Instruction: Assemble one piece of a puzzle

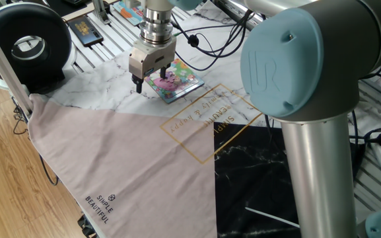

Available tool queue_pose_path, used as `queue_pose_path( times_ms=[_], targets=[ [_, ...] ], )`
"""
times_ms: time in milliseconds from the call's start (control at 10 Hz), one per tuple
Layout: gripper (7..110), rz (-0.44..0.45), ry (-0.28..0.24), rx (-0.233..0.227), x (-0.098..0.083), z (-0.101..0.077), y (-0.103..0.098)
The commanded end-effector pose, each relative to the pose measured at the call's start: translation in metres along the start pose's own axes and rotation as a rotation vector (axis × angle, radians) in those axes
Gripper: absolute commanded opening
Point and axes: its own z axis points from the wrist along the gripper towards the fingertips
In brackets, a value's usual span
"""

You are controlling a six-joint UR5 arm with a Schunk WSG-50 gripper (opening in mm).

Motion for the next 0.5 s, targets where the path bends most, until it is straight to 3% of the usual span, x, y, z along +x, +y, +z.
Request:
queue_pose_path(
  times_ms=[0, 400],
  targets=[
    [88, 0.001, -0.002, 0.009, -0.0007, -0.0016, -0.0033],
    [88, -0.001, -0.008, 0.013, -0.0047, -0.0026, -0.0026]
  ],
)
